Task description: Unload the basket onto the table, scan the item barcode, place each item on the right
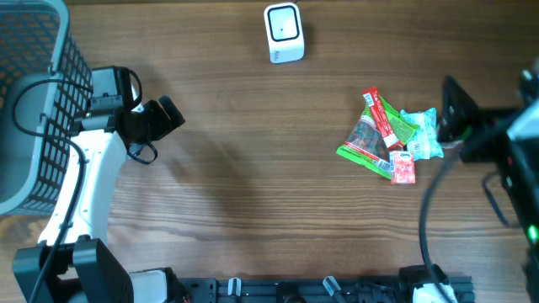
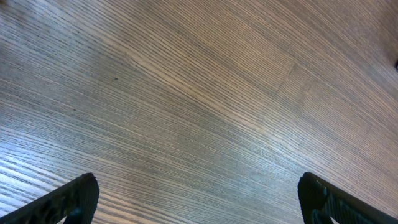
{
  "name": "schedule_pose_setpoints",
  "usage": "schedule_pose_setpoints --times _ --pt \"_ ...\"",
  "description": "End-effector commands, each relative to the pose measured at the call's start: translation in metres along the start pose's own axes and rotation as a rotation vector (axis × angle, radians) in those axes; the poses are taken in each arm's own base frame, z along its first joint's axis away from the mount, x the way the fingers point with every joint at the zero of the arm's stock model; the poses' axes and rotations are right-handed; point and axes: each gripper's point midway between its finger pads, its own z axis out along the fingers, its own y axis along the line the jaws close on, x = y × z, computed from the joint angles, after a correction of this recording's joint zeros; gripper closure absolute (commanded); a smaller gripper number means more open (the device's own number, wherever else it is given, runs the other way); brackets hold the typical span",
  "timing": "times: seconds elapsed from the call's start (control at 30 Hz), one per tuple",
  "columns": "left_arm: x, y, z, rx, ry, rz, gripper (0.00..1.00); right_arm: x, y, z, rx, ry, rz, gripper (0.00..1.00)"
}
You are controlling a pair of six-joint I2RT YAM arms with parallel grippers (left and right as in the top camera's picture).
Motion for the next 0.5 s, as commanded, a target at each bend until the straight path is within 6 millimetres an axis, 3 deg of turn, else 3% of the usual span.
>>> schedule_pose_setpoints --times 0.0,0.13,0.23,0.47 --pt "0.003 -0.002 0.001 0.009 0.011 0.010 0.00 -0.001 -0.010 -0.037 0.047 -0.052 -0.023 0.00" --pt "0.003 -0.002 0.001 0.009 0.011 0.010 0.00 0.011 -0.012 -0.064 0.049 -0.101 -0.045 0.00" --pt "0.003 -0.002 0.001 0.009 0.011 0.010 0.00 0.031 -0.015 -0.077 0.063 -0.133 -0.045 0.00" --pt "0.003 -0.002 0.001 0.009 0.011 0.010 0.00 0.083 -0.016 -0.073 0.058 -0.290 -0.024 0.00"
